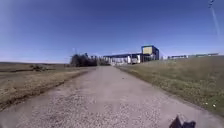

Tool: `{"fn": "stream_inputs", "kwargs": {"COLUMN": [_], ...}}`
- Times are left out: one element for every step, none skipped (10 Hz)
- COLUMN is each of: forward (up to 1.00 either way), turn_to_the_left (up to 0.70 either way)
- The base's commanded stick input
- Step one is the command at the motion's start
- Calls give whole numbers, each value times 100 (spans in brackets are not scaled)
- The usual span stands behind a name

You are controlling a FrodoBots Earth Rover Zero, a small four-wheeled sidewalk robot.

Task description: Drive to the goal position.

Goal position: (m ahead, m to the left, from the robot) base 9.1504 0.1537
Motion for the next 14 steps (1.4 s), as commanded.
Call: {"fn": "stream_inputs", "kwargs": {"forward": [100,100,100,100,100,100,100,71,36,100,100,100,100,100], "turn_to_the_left": [0,0,0,0,0,0,0,0,0,0,0,0,0,0]}}
